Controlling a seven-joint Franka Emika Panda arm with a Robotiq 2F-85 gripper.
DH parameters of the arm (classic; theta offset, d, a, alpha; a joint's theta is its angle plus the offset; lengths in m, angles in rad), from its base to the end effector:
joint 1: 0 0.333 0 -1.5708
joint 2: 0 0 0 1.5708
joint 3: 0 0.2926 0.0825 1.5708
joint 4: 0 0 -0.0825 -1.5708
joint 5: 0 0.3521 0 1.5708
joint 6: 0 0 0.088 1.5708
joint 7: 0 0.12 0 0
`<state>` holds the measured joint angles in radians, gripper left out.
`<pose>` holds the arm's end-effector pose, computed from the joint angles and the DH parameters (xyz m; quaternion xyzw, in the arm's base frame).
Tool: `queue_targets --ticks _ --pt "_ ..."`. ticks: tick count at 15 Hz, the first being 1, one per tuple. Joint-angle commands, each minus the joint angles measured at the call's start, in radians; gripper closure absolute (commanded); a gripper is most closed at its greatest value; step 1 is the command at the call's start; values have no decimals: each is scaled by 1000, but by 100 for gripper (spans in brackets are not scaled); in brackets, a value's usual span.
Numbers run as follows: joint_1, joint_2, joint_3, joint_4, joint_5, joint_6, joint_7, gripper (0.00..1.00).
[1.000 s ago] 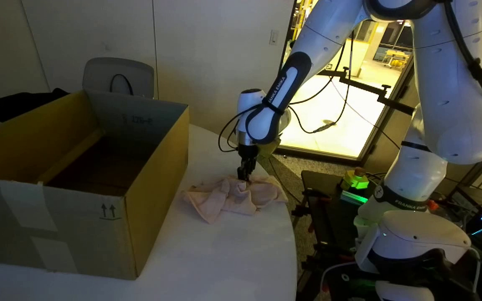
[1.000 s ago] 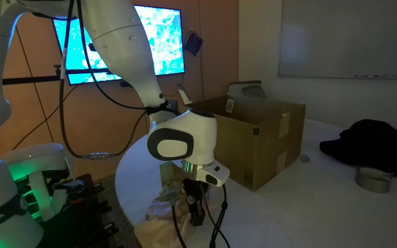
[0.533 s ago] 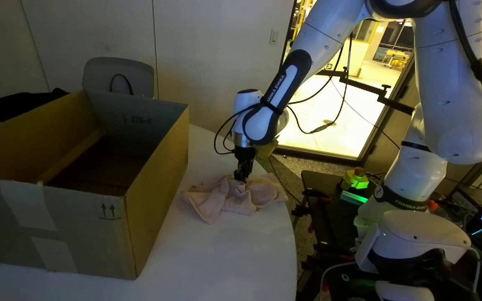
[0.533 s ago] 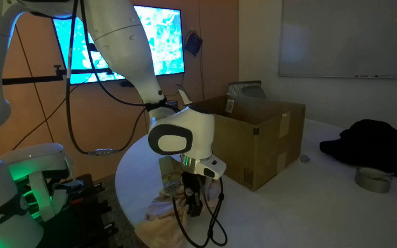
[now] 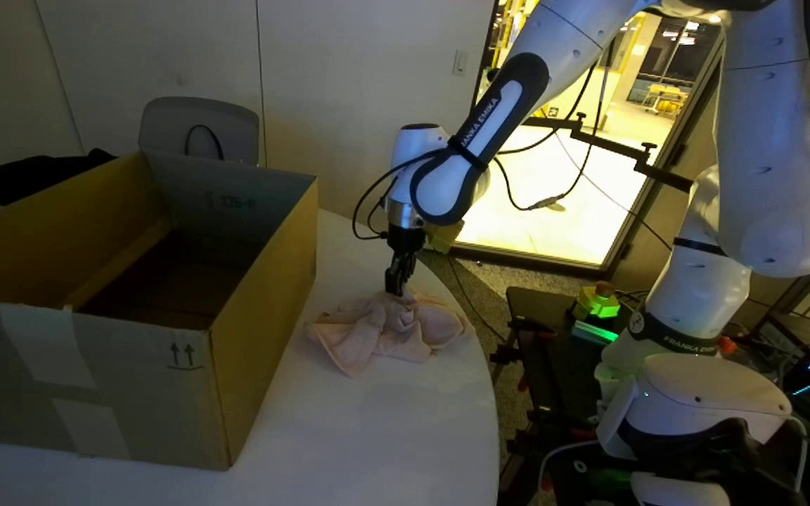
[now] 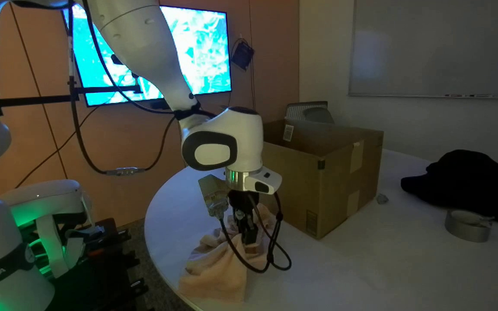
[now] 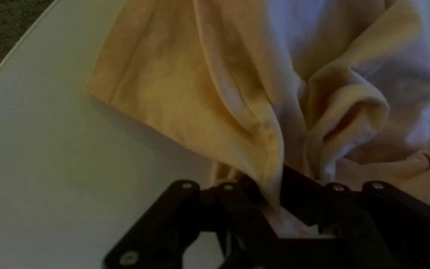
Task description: Put the marker in the shirt, fold the shirt then put it in the box
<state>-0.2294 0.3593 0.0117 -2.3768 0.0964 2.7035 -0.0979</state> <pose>0.4669 -0.1058 0.1640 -0.9942 0.1040 0.0127 0.0241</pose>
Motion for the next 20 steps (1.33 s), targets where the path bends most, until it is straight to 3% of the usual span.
queue_targets --ticks 1,7,13,14,15,17,20 --pt "45 -127 9 -84 12 30 -34 97" --pt "166 -180 60 -130 -2 45 -25 97" --pt "345 -47 35 -91 -166 55 190 97" --pt "366 -29 27 -85 -189 47 216 92" --pt "383 -14 20 -81 -205 46 241 64" --pt "400 6 14 -76 -211 41 261 58" --pt "406 0 13 -85 -207 28 258 33"
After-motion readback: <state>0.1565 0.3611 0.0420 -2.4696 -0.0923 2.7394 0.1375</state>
